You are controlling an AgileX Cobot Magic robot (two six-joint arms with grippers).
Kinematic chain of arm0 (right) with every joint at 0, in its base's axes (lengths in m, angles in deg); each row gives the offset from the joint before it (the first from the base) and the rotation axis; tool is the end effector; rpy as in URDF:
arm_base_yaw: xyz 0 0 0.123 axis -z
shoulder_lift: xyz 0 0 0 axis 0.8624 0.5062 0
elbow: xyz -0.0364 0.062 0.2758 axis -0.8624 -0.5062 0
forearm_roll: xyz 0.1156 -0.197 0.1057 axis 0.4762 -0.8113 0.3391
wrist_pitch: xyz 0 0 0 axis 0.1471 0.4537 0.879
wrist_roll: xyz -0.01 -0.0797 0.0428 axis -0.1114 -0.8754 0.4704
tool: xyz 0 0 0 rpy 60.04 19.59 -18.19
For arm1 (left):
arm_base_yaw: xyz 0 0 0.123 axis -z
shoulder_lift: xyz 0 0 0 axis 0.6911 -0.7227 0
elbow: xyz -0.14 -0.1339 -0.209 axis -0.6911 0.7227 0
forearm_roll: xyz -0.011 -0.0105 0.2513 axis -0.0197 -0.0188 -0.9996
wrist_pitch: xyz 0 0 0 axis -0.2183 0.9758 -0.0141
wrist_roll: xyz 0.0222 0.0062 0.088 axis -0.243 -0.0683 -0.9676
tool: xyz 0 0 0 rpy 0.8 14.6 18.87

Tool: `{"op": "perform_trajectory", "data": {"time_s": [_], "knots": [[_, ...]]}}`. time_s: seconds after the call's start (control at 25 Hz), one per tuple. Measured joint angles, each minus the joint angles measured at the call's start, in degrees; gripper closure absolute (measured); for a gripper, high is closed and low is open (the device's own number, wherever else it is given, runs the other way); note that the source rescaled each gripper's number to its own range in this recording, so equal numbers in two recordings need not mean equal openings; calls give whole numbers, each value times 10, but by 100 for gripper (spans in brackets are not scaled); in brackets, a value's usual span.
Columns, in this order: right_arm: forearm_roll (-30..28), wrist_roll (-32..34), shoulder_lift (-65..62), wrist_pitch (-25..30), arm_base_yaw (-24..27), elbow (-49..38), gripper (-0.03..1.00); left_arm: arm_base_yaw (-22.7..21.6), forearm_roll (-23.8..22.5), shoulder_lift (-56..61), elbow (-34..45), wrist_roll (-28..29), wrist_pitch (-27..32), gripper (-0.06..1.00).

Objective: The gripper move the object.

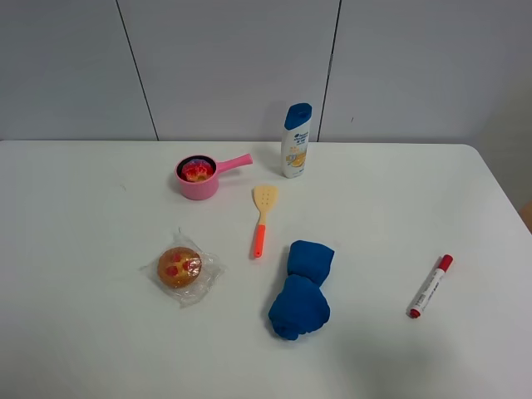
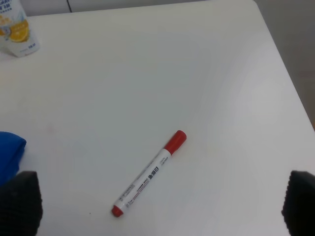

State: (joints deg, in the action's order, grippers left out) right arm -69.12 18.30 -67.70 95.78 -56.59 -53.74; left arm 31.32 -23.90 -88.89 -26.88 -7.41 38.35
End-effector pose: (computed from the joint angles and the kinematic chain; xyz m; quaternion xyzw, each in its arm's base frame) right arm -0.0051 0.0002 0.2777 0.0301 0.8510 -0.0089 0.5243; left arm 0.0841 0.0093 0.4057 0.0028 0.8426 0.0596 0.5352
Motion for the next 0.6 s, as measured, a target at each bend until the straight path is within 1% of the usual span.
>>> {"op": "perform_trajectory", "data": {"time_s": [0.16, 0.24, 0.28, 0.36, 0.4, 0.48, 0.6], "knots": [[0, 0, 0, 0, 0, 0, -3, 0, 0, 133, 41, 13, 67, -5], [0, 0, 0, 0, 0, 0, -3, 0, -14, 186, 71, 17, 99, -5], [0, 0, 0, 0, 0, 0, -3, 0, -20, 209, 86, 17, 105, -5], [0, 0, 0, 0, 0, 0, -3, 0, -27, 265, 127, 20, 108, -5], [0, 0, 0, 0, 0, 0, -3, 0, -27, 265, 127, 20, 108, -5], [0, 0, 0, 0, 0, 0, -3, 0, -25, 330, 195, 32, 99, -5], [0, 0, 0, 0, 0, 0, -3, 0, -5, 341, 237, 33, 99, -5]]}}
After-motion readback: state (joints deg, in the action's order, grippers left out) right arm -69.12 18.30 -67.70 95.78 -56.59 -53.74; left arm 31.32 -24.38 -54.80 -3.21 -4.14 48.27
